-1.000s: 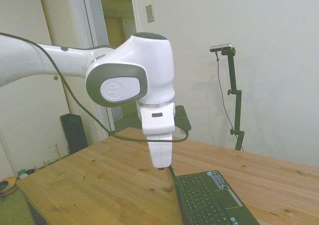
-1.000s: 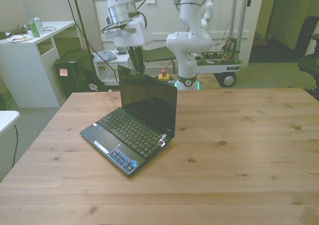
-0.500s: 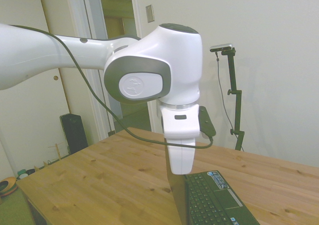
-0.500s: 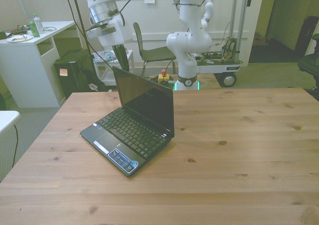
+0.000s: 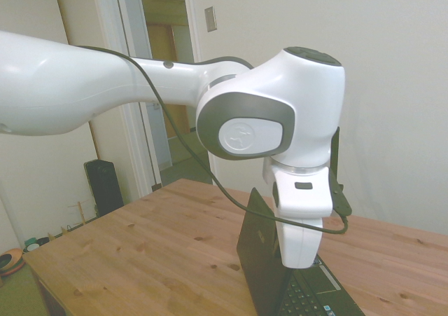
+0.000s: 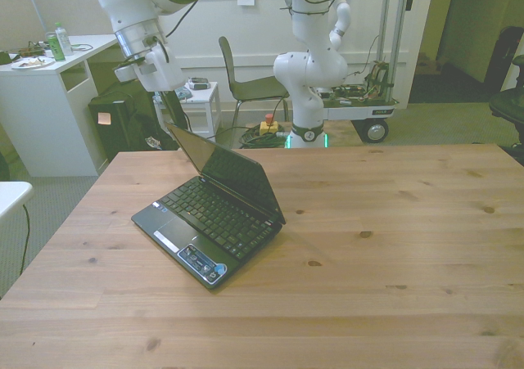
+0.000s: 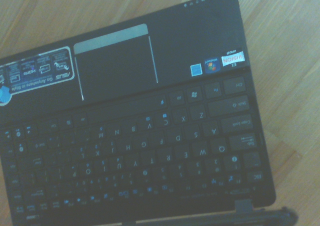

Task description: Close the laptop

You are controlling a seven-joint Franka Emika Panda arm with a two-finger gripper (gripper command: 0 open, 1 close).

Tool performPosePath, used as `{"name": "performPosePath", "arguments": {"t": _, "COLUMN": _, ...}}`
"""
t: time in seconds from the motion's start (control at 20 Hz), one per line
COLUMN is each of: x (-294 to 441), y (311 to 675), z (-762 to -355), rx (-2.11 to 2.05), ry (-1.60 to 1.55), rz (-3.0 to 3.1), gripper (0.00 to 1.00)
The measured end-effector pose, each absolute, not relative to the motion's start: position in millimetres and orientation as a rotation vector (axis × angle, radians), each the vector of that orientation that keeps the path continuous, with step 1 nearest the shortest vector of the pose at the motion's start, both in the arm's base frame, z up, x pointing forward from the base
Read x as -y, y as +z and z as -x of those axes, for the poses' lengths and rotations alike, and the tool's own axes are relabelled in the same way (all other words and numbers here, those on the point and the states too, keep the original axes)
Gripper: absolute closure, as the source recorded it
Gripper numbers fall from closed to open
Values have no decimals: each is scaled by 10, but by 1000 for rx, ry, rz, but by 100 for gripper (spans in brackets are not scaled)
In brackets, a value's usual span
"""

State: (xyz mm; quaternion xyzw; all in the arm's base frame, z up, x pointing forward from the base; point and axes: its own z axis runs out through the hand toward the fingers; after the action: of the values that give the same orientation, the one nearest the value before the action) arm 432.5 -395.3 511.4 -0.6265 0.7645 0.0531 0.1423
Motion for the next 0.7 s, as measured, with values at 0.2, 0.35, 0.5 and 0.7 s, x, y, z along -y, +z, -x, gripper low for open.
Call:
{"name": "performPosePath", "arguments": {"t": 0.2, "x": 4124, "y": 5048, "z": -4401, "rx": -2223, "ry": 173, "rz": 1784, "gripper": 100}}
{"name": "performPosePath", "arguments": {"t": 0.35, "x": 4253, "y": 5006, "z": -4455, "rx": -2235, "ry": 184, "rz": 1769, "gripper": 100}}
{"name": "performPosePath", "arguments": {"t": 0.5, "x": 4334, "y": 4918, "z": -4564, "rx": -2245, "ry": 189, "rz": 1776, "gripper": 100}}
{"name": "performPosePath", "arguments": {"t": 0.7, "x": 4345, "y": 4753, "z": -4799, "rx": -2241, "ry": 206, "rz": 1808, "gripper": 100}}
